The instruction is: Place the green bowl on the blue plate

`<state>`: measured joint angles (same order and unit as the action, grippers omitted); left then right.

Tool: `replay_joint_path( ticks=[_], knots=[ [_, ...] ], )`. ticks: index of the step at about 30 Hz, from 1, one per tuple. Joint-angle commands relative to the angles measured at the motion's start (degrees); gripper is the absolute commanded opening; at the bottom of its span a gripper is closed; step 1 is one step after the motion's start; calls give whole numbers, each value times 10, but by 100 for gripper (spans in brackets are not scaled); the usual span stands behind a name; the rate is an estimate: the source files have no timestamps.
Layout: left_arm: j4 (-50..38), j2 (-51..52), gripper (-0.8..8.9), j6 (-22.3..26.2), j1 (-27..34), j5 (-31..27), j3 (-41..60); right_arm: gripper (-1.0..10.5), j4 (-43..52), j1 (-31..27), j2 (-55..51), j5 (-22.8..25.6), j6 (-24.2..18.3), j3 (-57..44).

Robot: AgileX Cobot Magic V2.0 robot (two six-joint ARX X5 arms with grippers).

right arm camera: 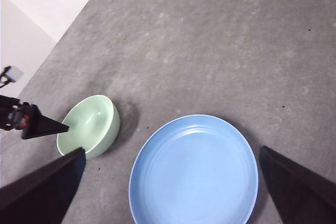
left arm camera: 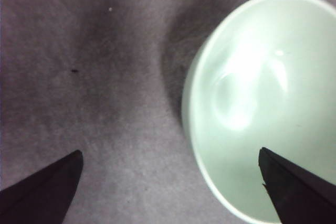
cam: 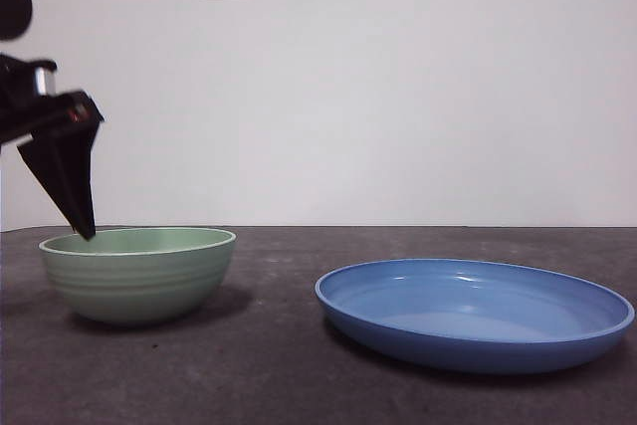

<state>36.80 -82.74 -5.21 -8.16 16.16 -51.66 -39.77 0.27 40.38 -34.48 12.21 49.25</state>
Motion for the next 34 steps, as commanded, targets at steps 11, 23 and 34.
replay_joint_path(
  ticks=[11, 23, 34],
  knots=[
    [16, -92, 484, 4, -38, -31, -81, 598, -2, 1, 3, 0, -5, 11],
    [14, -95, 85, -17, -50, -31, -82, 599, -10, 1, 3, 0, -6, 11],
    [14, -95, 8, -21, -50, -35, -82, 599, -10, 1, 3, 0, -6, 11]
  ],
)
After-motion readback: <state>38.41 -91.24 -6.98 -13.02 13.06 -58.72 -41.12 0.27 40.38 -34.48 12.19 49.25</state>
